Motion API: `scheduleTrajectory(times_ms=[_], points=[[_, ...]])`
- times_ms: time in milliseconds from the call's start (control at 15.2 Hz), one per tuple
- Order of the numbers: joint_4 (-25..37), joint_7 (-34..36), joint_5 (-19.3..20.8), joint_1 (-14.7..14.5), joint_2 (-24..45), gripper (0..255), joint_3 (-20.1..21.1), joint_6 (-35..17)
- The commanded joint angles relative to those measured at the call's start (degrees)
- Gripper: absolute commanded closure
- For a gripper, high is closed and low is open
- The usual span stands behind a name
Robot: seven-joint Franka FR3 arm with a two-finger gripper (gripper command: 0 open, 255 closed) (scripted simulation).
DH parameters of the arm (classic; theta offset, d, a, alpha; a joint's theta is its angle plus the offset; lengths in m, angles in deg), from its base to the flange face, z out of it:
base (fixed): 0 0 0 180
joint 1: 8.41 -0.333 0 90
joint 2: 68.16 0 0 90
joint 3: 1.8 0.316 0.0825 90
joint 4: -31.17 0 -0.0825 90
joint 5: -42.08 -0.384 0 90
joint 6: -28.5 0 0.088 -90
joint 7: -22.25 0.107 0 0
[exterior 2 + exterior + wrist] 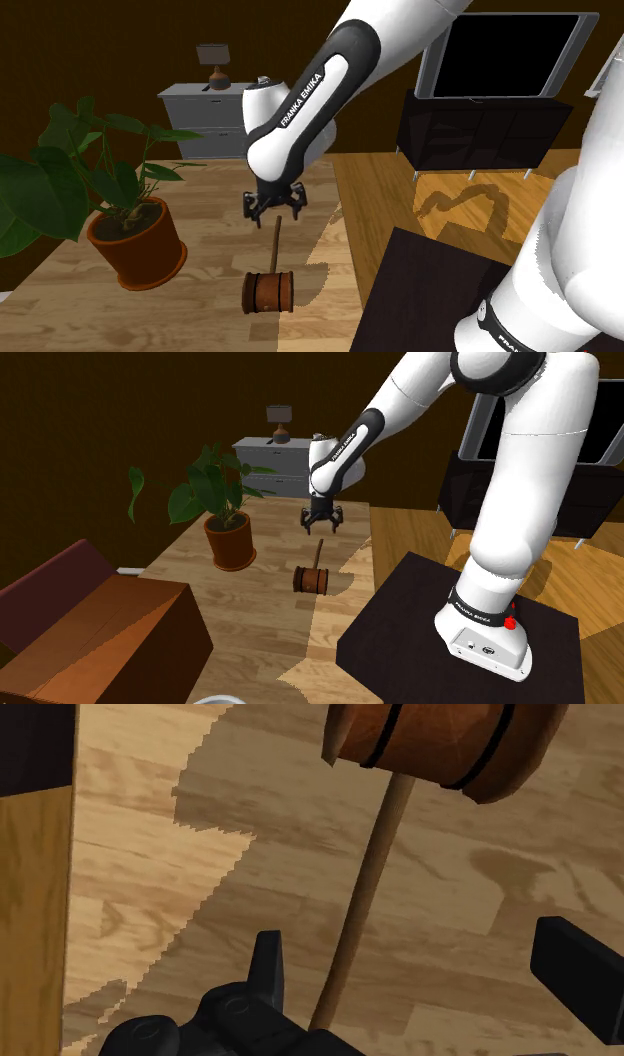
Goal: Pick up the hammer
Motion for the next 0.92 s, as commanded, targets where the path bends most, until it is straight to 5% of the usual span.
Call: scheduleTrajectory(times_ms=[0, 528, 858], points=[[1.95, 3.2, 0.37, -0.35, 4.45, 0, -0.48, -1.83], [12.45, 11.79, -1.08, -1.26, 22.46, 0, -3.21, -6.89], [13.72, 11.98, -1.06, -1.38, 25.92, 0, -3.4, -9.02]])
